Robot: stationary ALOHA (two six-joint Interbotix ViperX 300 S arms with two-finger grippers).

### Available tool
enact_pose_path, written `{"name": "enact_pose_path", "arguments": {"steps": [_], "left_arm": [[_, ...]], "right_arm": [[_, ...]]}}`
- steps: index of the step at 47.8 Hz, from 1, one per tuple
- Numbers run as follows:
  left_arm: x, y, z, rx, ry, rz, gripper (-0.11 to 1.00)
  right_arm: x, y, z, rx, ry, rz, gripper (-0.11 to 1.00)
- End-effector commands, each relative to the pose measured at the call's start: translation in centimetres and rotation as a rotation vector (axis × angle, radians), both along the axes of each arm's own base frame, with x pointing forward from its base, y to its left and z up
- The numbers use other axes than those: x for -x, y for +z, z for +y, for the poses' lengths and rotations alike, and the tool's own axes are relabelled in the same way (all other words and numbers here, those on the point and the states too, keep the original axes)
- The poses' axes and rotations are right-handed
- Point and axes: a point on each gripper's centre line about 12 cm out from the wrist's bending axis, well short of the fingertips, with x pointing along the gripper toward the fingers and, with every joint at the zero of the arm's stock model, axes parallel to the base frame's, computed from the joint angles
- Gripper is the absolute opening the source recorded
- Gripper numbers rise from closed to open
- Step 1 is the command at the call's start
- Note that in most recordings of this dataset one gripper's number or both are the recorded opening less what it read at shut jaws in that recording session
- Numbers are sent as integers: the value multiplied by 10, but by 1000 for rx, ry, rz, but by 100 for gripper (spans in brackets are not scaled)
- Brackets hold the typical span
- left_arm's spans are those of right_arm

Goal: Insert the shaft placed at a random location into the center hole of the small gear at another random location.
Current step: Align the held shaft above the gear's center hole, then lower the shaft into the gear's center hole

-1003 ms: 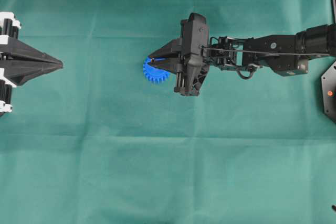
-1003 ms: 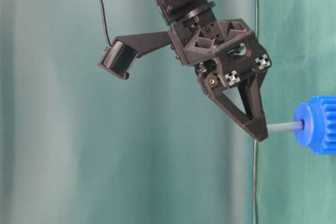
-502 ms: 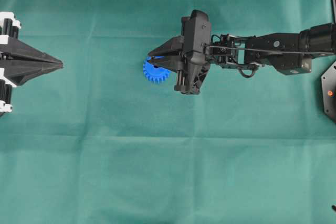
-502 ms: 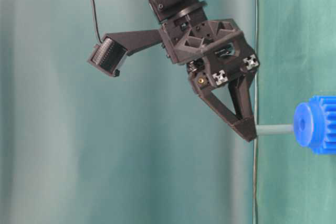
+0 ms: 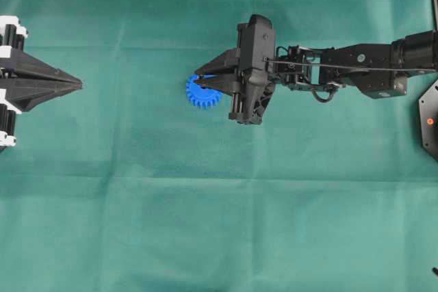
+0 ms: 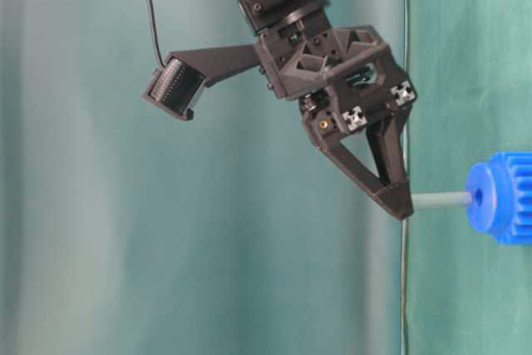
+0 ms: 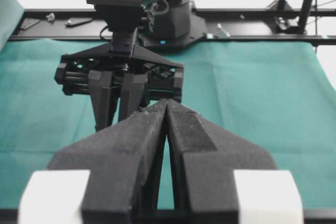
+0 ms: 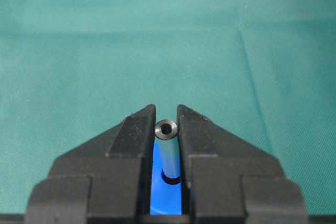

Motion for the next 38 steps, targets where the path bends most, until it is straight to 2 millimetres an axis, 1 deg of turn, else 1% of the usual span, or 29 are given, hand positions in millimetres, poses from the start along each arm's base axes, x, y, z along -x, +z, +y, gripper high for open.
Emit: {"name": "enact_pose_path", "arguments": {"steps": [1, 38], "left_arm": [[-2, 5, 0, -1, -2, -12, 0], [-2, 5, 0, -1, -2, -11, 0]], "right_arm": [[-1, 11, 1, 6, 3, -32, 12], [-5, -24, 0, -12, -10, 27, 12]]}}
